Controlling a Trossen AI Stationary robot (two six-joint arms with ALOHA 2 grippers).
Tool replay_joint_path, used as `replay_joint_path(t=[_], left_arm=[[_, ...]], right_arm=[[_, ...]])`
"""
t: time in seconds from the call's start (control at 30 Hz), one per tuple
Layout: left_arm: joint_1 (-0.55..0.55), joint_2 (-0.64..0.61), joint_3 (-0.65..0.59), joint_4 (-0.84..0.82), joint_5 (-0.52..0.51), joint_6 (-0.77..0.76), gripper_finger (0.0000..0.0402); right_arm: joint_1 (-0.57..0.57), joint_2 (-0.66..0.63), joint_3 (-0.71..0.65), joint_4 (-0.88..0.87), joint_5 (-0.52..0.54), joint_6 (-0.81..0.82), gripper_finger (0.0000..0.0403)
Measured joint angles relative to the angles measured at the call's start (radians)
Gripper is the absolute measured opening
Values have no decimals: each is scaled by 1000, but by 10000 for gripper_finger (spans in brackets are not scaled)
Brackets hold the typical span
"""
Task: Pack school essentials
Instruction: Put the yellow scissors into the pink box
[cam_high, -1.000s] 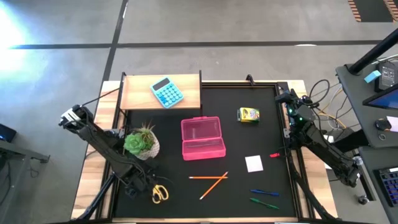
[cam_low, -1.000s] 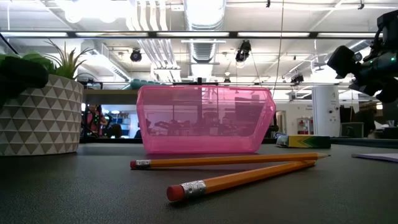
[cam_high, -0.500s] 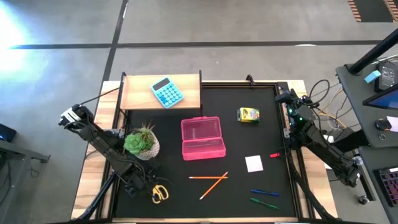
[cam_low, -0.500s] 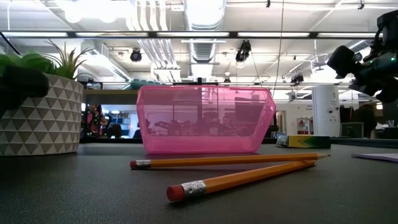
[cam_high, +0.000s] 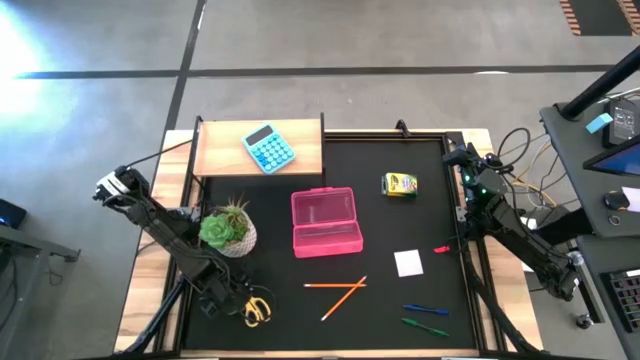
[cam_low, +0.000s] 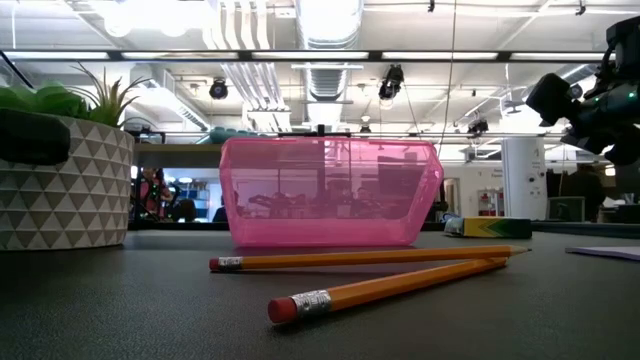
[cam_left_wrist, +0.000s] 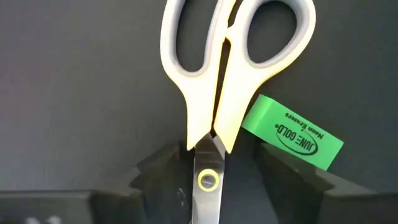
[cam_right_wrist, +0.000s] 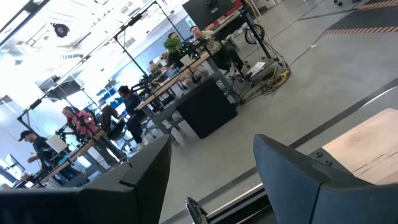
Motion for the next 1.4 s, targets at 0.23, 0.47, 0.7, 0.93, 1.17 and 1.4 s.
replay_joint_path(t=[0.23,0.47,0.7,0.93,1.17,1.4], left_arm=[[0,1,0,26,-10,-2,104],[2,2,6,46,-30,-31,68],[5,-20,61,38,-48,-58,80],[38,-63,178,31,-98,-102,81],[161,-63,345,32,-130,-100,81],[362,-63,468,33,-186,-31,82]], right_arm=[[0,0,0,0,0,0,219],[0,0,0,0,0,0,219],[0,0,0,0,0,0,219],[0,0,0,0,0,0,219],[0,0,0,0,0,0,219],[0,0,0,0,0,0,219]])
